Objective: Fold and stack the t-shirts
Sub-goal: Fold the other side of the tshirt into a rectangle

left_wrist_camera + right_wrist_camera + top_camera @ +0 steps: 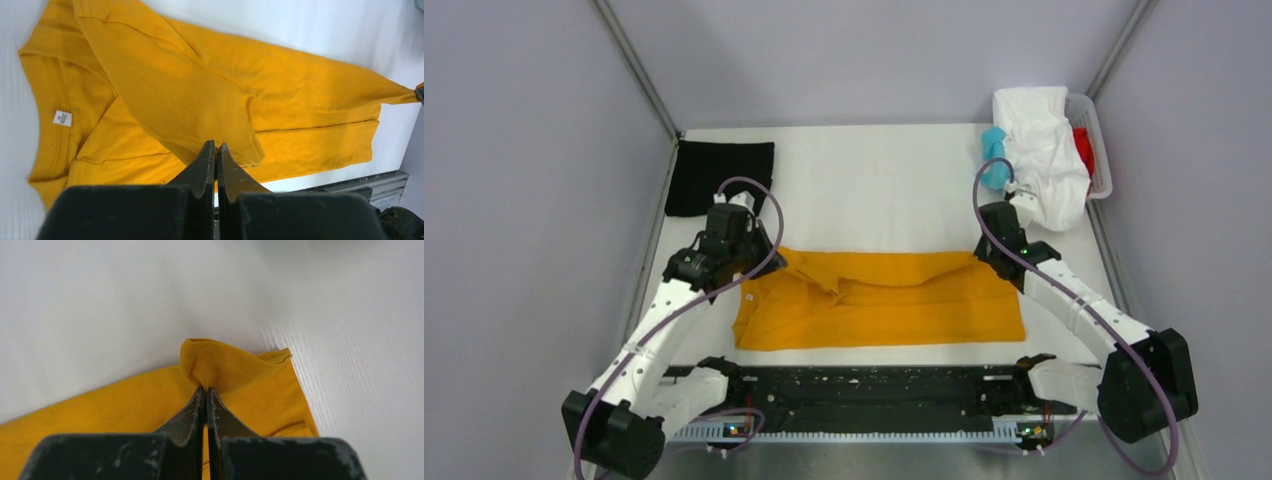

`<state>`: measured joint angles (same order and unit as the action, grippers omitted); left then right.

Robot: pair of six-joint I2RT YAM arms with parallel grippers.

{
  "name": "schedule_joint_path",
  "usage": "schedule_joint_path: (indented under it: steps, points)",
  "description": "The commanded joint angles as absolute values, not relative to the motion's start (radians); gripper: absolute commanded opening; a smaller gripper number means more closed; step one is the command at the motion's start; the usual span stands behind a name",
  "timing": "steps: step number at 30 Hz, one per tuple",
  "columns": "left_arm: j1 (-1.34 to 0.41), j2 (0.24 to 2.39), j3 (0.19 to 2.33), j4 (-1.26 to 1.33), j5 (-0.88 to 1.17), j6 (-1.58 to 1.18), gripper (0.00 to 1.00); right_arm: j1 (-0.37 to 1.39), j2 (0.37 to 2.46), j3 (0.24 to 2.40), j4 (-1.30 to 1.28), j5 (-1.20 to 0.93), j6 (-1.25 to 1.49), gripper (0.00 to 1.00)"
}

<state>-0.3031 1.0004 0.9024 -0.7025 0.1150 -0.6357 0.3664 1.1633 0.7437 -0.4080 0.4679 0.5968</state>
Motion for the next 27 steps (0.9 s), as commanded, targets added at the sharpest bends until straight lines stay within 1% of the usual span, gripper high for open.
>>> schedule_joint_path:
  steps: [1,9,16,19,21,22,23,24,25,26,27]
  points:
    - [-0.309,0.927,0.862,-0.744,0.094,-0.677,0.00,0.386,1.107,0.721,-0.433,0.431,0.563,0.00]
    - [-0.310,0.847,0.836,-0.841,0.040,-0.693,0.00,0.388,1.031,0.712,-0.505,0.431,0.545,0.00]
    - [-0.309,0.787,0.756,-0.857,0.061,-0.733,0.00,0.388,1.020,0.679,-0.518,0.439,0.542,0.01]
    - [-0.308,0.775,0.717,-0.872,0.055,-0.760,0.00,0.388,1.028,0.658,-0.518,0.437,0.551,0.04]
    - [-0.309,0.769,0.688,-0.884,0.052,-0.779,0.00,0.388,1.033,0.641,-0.526,0.443,0.568,0.08]
    - [-0.308,0.766,0.673,-0.893,0.052,-0.791,0.07,0.388,1.035,0.633,-0.537,0.452,0.583,0.12]
    - [-0.309,0.764,0.659,-0.905,0.052,-0.805,0.14,0.388,1.037,0.626,-0.557,0.465,0.609,0.22]
    - [-0.309,0.758,0.649,-0.921,0.051,-0.825,0.17,0.389,1.038,0.623,-0.588,0.487,0.636,0.28]
    - [-0.308,0.751,0.639,-0.940,0.051,-0.842,0.22,0.389,1.037,0.624,-0.630,0.515,0.673,0.32]
    - [-0.309,0.741,0.635,-0.957,0.053,-0.858,0.30,0.389,1.037,0.627,-0.677,0.555,0.717,0.38]
    - [-0.310,0.732,0.635,-0.976,0.055,-0.865,0.42,0.389,1.034,0.631,-0.717,0.584,0.747,0.47]
